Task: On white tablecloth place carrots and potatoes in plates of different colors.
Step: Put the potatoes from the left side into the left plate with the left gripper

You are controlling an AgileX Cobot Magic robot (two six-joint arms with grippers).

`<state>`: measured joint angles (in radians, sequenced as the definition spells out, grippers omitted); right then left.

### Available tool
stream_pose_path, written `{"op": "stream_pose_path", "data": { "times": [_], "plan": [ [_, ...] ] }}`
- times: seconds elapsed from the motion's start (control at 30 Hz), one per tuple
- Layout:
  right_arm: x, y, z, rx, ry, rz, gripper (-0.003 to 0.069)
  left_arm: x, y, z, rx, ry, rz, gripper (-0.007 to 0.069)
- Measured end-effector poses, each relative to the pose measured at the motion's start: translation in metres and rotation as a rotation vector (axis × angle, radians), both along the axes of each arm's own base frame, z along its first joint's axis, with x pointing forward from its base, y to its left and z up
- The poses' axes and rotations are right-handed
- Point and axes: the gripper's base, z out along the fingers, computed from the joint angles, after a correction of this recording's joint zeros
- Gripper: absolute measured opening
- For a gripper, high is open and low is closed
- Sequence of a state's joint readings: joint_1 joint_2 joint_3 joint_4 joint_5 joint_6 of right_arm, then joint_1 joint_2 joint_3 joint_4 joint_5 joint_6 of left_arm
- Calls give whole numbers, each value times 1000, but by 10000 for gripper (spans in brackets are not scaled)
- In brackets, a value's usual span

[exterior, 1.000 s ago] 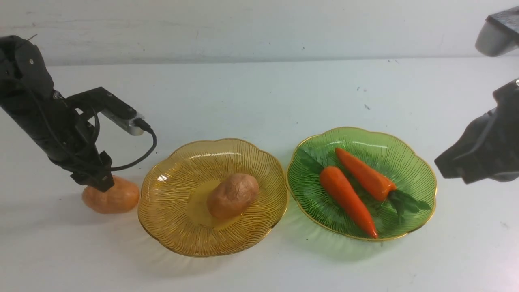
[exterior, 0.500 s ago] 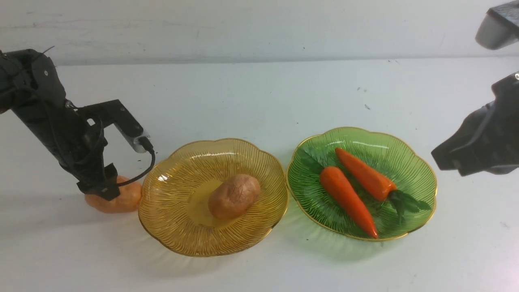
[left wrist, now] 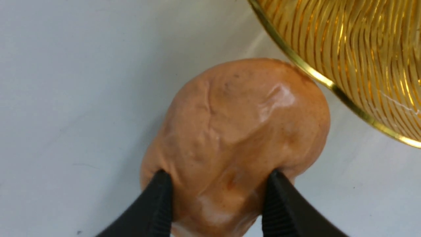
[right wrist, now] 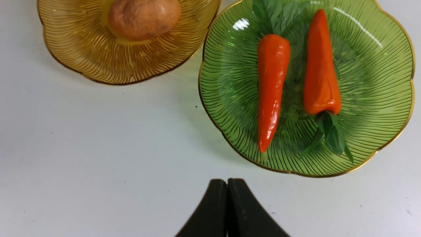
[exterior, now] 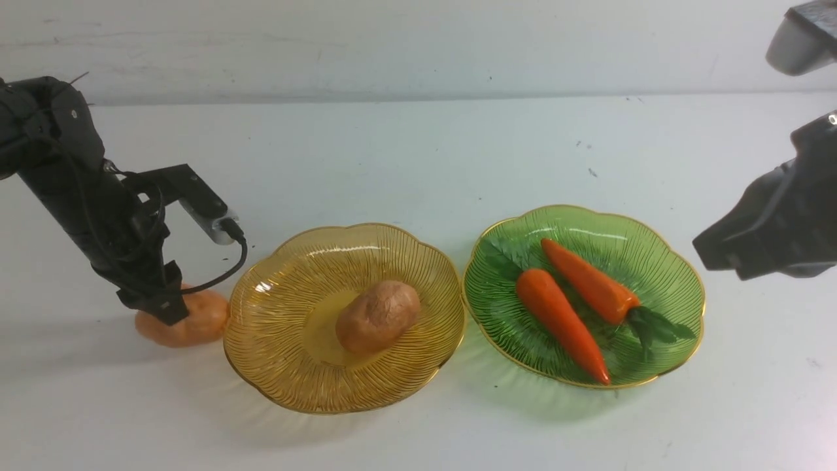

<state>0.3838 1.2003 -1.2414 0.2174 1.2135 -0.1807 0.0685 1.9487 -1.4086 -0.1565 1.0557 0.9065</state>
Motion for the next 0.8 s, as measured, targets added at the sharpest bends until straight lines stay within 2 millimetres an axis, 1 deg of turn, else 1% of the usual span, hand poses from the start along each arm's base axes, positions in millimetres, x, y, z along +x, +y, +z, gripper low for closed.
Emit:
{"op": "stream_pose_path", "data": {
  "times": [0.17, 0.33, 0.4, 0.43, 0.47, 0.5, 0.57, 0.63, 0.73, 0.77, 0.8],
  "plan": [
    [0, 0, 0, 0, 0, 0, -15, -3, 3, 4, 31, 23, 59, 267],
    [0, 0, 0, -3, 6, 1, -15, -10, 9, 19, 122, 93, 106, 238],
    [-1, 0, 0, -4, 8, 2, -15, -8, 12, 40, 150, 33, 131, 85],
    [-1, 0, 0, -4, 8, 2, -15, -7, 13, 60, 151, -28, 139, 46],
    [-1, 0, 0, -4, 8, 2, -15, -7, 12, 79, 138, -87, 149, 21],
    [-1, 0, 0, -4, 9, 2, -15, -8, 10, 93, 114, -130, 164, 11],
    [-1, 0, -1, -4, 10, 2, -15, -9, 4, 109, 54, -169, 190, 6],
    [-1, 0, -1, -4, 10, 2, -15, -11, -2, 118, -19, -183, 212, 3],
    [-1, 0, -1, -7, 15, 3, -15, -11, -7, 119, -72, -175, 240, -1],
    [-2, -1, -1, -9, 22, 5, -15, -11, -7, 118, -83, -170, 265, -1],
    [-2, -1, -1, -12, 27, 6, -15, -11, -7, 118, -98, -158, 334, -1]
  ]
}}
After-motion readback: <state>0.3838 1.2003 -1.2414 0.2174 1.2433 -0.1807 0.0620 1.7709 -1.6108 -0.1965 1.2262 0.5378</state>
